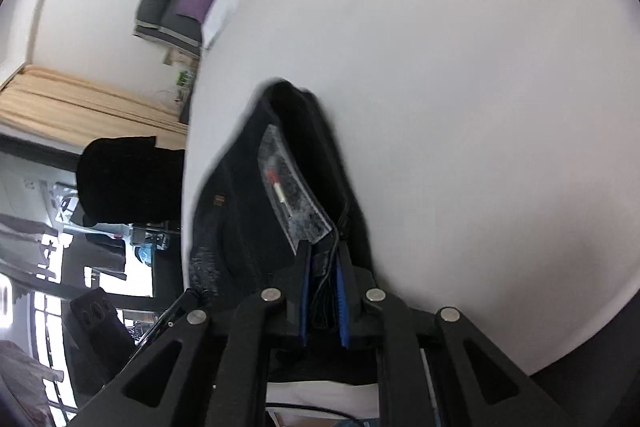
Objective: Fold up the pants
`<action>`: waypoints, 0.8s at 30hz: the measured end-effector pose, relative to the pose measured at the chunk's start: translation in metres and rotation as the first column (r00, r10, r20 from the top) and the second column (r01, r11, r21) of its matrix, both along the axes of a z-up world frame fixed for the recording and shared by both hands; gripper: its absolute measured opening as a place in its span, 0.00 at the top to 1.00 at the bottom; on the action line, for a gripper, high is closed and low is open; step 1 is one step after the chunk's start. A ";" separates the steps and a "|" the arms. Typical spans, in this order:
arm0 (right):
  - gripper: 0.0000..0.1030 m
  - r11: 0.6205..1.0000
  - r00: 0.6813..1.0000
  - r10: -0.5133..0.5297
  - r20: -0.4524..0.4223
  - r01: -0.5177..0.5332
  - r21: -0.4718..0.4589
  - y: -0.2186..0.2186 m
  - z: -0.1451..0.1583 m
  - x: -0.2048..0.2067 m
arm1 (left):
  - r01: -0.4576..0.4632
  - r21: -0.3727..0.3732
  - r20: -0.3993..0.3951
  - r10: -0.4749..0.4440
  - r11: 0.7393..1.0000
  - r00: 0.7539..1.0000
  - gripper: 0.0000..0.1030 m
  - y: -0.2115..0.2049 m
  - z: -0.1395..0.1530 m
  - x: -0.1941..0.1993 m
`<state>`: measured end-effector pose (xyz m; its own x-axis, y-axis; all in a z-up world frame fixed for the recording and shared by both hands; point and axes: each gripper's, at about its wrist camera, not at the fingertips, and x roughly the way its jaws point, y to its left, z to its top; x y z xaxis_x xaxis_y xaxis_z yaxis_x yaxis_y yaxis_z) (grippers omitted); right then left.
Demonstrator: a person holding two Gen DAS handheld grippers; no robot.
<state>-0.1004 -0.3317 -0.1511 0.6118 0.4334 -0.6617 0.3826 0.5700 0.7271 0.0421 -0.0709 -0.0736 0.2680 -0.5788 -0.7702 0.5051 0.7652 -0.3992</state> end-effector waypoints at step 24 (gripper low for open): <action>1.00 0.989 0.990 0.143 -0.002 -0.143 0.021 0.019 -0.013 0.049 | -0.020 0.006 0.055 0.020 1.000 0.998 0.93 0.000 -0.002 0.017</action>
